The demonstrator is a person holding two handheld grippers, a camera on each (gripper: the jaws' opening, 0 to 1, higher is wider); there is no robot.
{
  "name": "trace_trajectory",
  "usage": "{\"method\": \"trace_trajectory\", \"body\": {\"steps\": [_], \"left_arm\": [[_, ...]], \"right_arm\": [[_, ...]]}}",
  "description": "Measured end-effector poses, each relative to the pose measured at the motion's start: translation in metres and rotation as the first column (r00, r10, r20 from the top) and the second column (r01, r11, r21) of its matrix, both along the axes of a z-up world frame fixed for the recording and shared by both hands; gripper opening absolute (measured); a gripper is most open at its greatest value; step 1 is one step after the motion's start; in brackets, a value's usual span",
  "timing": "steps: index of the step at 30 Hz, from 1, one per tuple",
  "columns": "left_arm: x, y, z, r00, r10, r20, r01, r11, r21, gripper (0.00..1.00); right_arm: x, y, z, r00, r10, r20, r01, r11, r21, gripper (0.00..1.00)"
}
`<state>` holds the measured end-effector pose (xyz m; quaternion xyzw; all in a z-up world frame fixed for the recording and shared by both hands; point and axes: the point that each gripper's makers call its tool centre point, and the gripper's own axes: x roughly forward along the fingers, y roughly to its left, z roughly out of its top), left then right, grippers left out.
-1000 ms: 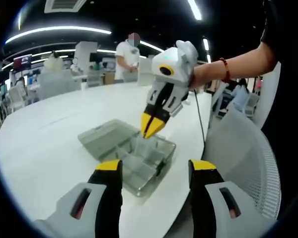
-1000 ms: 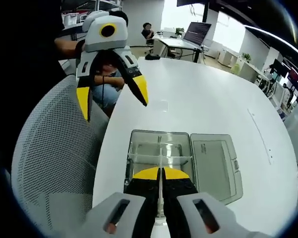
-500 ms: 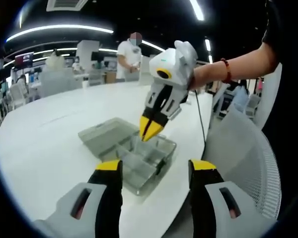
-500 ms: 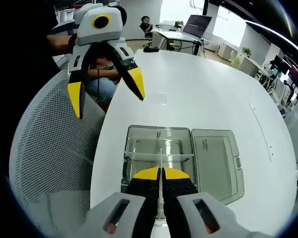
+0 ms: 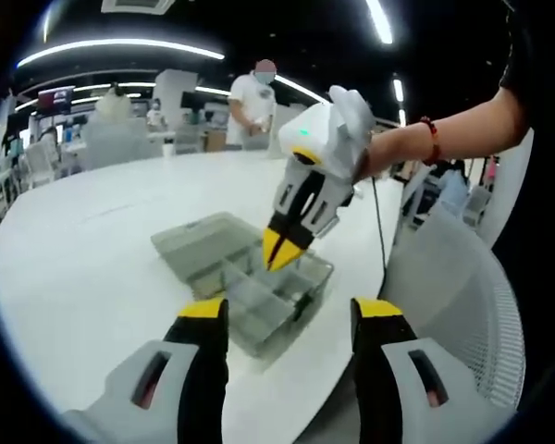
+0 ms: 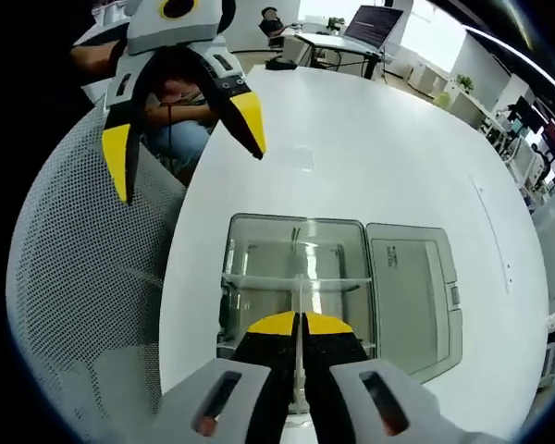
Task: Insert the divider into the dual guide fixture by aligning both edges with the guide slots and pushing it downward to the bottom, including one-sided entry, uneven engagement, binding, and posture correction.
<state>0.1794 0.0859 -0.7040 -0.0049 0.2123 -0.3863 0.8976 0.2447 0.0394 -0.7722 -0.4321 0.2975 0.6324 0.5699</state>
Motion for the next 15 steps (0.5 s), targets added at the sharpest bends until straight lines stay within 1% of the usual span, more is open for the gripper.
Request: {"method": "trace_trajectory", "body": {"steps": [4,7,15], "left_arm": [[-0.0005,0.0026,-0.0009,1.000,0.007,-0.006,-0.007,1.000,0.014,0.53],[-0.0008,0.0043,0.0005,1.000,0.022,-0.009,-0.022,1.000,0.012,0.53],[-0.0017,0.0068,0.0015,0.998,0.062,-0.016,-0.062,0.998,0.023,0.53]], "right_arm": [[0.0002,-0.0009,-0.0052,1.000,0.000,0.006,0.000,1.000,-0.017,0.00],[0.0006,-0.0017,-0.0063,1.000,-0.006,0.005,0.006,1.000,-0.024,0.00],[0.0008,-0.0021,-0.0077,1.000,-0.010,0.013,0.010,1.000,-0.024,0.00]]}}
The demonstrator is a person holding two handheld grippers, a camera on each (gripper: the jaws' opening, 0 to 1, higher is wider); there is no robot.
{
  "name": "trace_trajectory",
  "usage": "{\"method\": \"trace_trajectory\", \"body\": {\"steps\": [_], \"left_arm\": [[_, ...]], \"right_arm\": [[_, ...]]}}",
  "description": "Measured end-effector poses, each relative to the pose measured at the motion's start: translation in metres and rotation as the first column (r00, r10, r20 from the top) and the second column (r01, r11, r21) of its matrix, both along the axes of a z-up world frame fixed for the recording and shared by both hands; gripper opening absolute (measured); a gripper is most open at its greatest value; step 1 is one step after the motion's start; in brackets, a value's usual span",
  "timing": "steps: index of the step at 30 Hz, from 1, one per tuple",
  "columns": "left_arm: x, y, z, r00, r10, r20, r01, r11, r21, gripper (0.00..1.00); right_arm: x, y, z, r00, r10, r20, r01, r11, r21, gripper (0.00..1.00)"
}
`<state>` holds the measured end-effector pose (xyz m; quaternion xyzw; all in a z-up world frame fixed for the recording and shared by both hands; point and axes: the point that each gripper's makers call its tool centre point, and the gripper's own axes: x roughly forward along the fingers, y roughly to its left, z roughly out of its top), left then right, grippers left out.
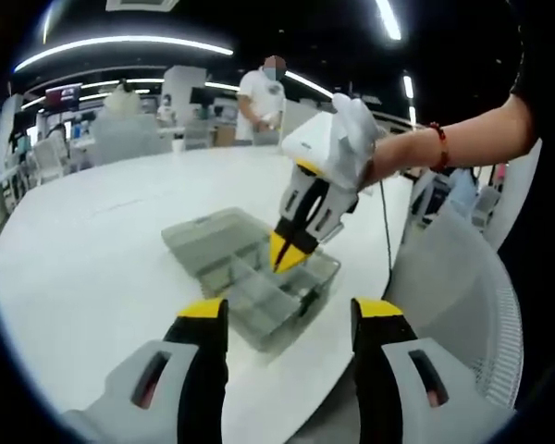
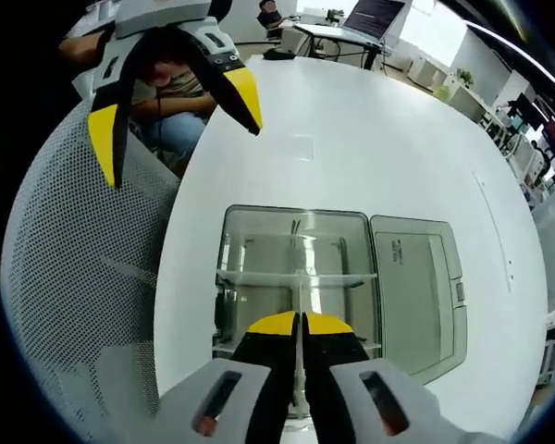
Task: Insert the divider into the dual guide fixture by aligning both edges with the guide slots and pushing it downward to the bottom, including one-sided entry, uneven engagement, binding, and posture correction.
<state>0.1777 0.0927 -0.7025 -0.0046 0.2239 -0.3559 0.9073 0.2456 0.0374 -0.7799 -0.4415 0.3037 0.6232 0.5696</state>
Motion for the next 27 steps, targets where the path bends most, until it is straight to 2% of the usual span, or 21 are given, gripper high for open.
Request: {"method": "trace_trajectory", "body": {"steps": [12,14,18,23,27], "left_arm": [[-0.001,0.006,-0.004,0.996,0.090,-0.014,-0.090,0.995,0.036,0.53],[0.000,0.008,-0.006,0.994,0.110,-0.016,-0.109,0.993,0.048,0.53],[0.000,0.011,-0.009,0.988,0.154,-0.019,-0.152,0.987,0.059,0.53],[0.002,0.020,-0.010,0.969,0.247,-0.018,-0.245,0.966,0.080,0.53],[0.003,0.035,-0.017,0.940,0.338,-0.039,-0.331,0.936,0.115,0.52]], "right_arm": [[0.001,-0.001,-0.001,1.000,-0.016,-0.002,0.016,0.999,0.034,0.00],[0.001,-0.001,0.000,0.998,-0.065,-0.007,0.065,0.997,0.043,0.00],[0.001,0.000,0.002,0.997,-0.079,-0.001,0.079,0.992,0.094,0.00],[0.000,0.005,0.014,0.994,-0.105,-0.017,0.107,0.977,0.184,0.01],[0.002,0.004,0.022,0.993,-0.119,-0.001,0.116,0.967,0.226,0.06]]}}
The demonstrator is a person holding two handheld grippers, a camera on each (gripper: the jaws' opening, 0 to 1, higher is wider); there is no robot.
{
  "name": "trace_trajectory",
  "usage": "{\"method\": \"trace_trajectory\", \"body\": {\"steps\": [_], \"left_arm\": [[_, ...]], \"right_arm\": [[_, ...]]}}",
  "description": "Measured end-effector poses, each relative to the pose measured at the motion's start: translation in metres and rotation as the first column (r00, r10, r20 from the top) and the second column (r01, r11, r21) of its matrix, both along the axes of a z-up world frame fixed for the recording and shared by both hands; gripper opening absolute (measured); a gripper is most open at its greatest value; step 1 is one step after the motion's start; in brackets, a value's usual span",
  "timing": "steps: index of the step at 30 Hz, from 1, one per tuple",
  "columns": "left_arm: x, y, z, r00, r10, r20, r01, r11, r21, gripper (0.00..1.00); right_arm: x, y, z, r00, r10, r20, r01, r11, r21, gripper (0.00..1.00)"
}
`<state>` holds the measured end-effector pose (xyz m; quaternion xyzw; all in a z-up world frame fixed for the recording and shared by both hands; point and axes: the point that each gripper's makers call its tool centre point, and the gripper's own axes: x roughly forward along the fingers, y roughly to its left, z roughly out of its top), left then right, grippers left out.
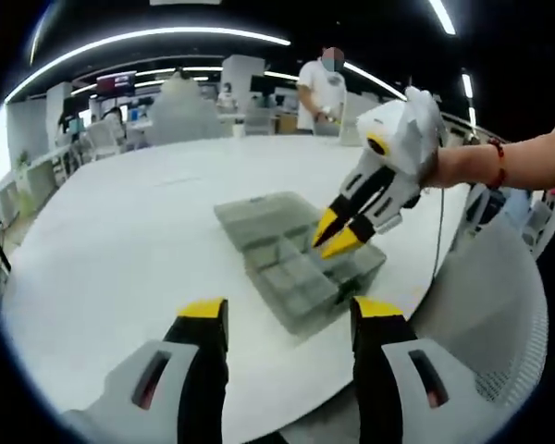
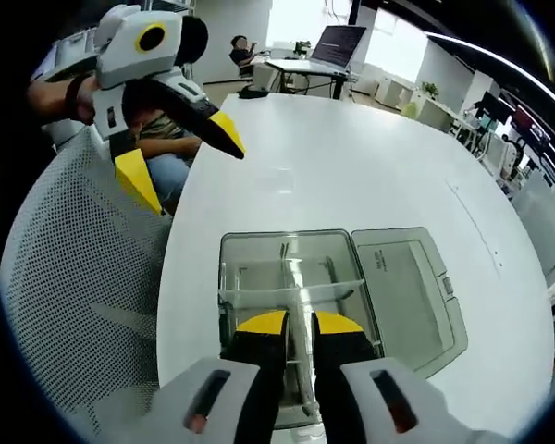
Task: Insert the divider into the dual guide fixture by aligning both edges with the guide slots and pushing it downward to the bottom, including one-sided entry, uneven engagement, binding, and posture correction.
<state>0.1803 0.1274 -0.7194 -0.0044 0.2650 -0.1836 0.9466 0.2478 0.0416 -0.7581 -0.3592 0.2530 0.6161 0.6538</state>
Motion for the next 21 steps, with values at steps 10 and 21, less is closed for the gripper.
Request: {"method": "trace_trajectory", "body": {"steps": [10,21], "left_arm": [[0.006,0.022,-0.010,0.995,0.091,-0.036,-0.090,0.996,0.028,0.52],[0.016,0.057,-0.035,0.988,0.123,-0.093,-0.115,0.990,0.085,0.54]], "right_arm": [[-0.001,0.000,0.020,0.997,-0.069,-0.014,0.070,0.993,0.092,0.10],[-0.009,0.002,0.033,0.980,-0.193,-0.037,0.197,0.966,0.168,0.11]]}}
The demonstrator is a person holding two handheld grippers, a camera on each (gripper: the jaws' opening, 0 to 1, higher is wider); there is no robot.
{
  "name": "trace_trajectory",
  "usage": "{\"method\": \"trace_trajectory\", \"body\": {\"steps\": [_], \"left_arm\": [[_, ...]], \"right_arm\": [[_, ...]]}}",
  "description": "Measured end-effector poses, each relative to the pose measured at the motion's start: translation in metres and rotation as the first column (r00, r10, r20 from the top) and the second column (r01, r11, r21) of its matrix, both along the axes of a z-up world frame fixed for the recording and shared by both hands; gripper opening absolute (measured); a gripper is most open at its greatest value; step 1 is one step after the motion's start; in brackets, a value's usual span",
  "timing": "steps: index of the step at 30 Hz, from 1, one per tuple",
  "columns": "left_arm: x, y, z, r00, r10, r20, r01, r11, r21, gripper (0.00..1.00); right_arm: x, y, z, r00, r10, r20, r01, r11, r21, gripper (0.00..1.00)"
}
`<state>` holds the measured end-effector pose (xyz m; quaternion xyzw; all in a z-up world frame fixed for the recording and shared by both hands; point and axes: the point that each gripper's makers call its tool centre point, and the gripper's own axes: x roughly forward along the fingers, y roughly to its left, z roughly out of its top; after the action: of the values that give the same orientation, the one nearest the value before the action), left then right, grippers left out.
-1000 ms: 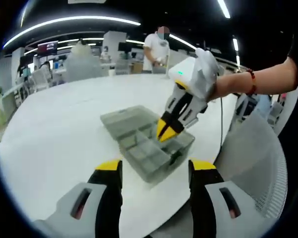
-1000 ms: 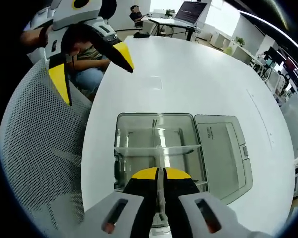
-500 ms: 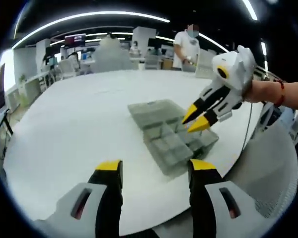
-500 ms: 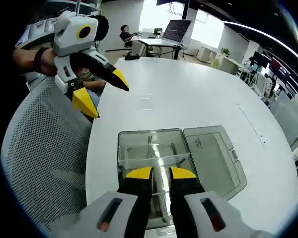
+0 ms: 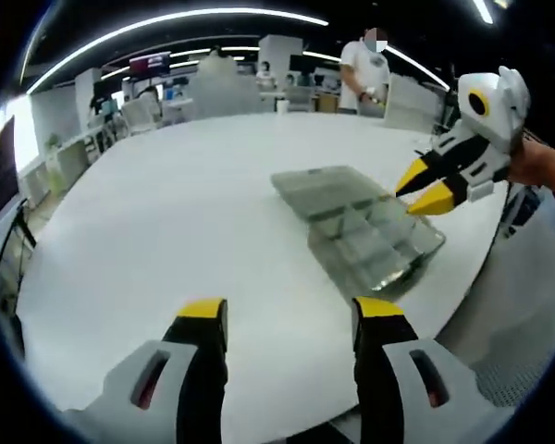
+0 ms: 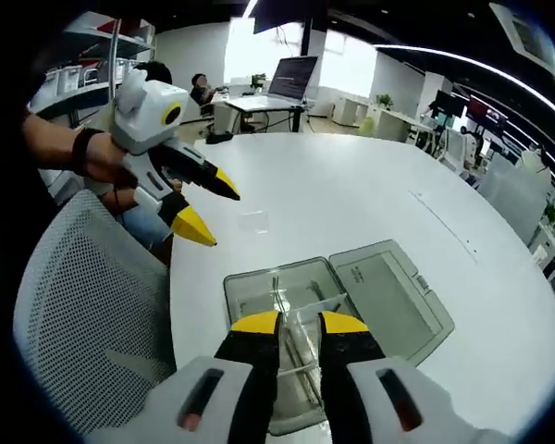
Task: Insert the divider into the dual guide fixture by aligning both edges with the guide slots and pushing it downward to the bottom, including one-sided entry, uneven engagement, binding, and posture correction.
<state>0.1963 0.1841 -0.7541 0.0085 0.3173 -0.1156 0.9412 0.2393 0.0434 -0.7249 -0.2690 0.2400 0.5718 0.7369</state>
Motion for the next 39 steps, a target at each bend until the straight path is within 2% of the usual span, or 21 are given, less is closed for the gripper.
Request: {"method": "trace_trajectory", "body": {"steps": [6,17,33,36,39], "left_arm": [[0.003,0.015,-0.010,1.000,-0.005,-0.028,0.006,1.000,0.031,0.56],[0.008,0.042,-0.028,0.996,0.034,-0.085,-0.029,0.998,0.058,0.56],[0.012,0.051,-0.050,0.988,0.073,-0.135,-0.068,0.997,0.047,0.54],[0.012,0.053,-0.057,0.985,0.081,-0.152,-0.072,0.995,0.062,0.54],[0.013,0.053,-0.055,0.985,0.089,-0.148,-0.082,0.995,0.054,0.53]], "right_arm": [[-0.008,0.003,0.009,0.998,-0.064,-0.005,0.064,0.997,0.043,0.12],[-0.018,0.002,0.024,0.987,-0.159,-0.010,0.159,0.982,0.104,0.14],[-0.022,-0.009,0.033,0.969,-0.245,-0.023,0.246,0.959,0.143,0.15],[-0.021,-0.010,0.034,0.963,-0.268,-0.039,0.270,0.949,0.163,0.15],[-0.022,-0.010,0.035,0.961,-0.271,-0.045,0.275,0.946,0.170,0.15]]}}
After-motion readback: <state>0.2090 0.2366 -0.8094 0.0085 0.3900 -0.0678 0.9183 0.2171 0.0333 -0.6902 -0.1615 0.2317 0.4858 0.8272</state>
